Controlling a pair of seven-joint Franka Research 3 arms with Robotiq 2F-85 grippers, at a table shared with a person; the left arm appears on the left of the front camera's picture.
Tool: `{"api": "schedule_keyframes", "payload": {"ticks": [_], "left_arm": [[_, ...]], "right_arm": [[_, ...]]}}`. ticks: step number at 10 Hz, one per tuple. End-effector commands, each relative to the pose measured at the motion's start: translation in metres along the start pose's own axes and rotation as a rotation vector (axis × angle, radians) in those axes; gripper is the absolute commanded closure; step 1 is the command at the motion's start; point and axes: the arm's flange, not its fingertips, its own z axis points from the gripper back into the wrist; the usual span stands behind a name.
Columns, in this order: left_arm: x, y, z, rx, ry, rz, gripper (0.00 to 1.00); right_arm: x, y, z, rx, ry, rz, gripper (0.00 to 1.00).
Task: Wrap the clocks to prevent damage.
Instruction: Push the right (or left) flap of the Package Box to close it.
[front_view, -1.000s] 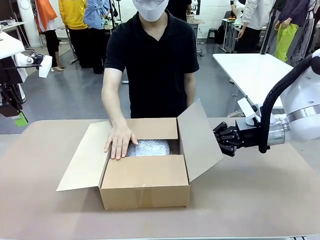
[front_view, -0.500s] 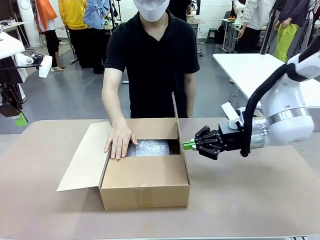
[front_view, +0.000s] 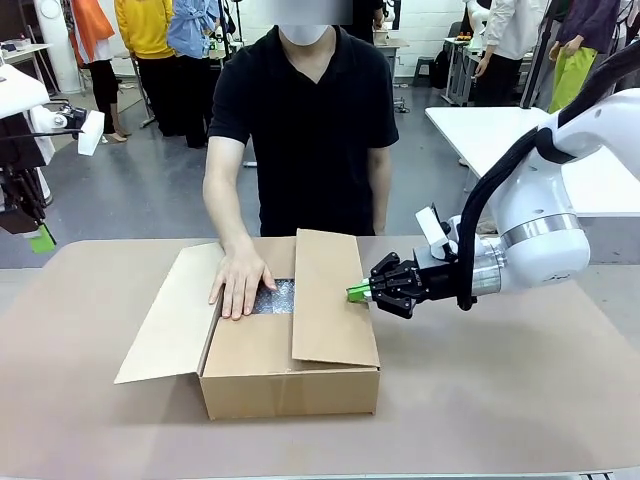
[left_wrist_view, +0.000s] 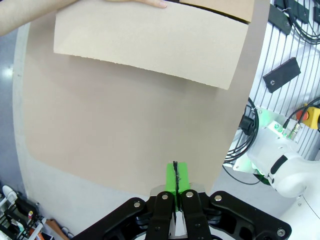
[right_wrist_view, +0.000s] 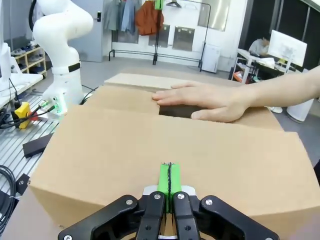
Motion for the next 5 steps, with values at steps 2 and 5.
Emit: {"api": "schedule_keyframes", "payload": {"ticks": [2, 5], "left_arm": [[-0.001, 0.001, 0.000, 0.009, 0.003, 0.002, 1.00], [-0.001, 0.001, 0.000, 0.009, 0.003, 0.002, 1.00]], "right_arm": [[-0.025, -0.005, -0.015, -0.033, 0.053, 0.025, 0.99], [-0.033, -0.005, -0.013, -0.009, 0.075, 0.026, 0.99]]}}
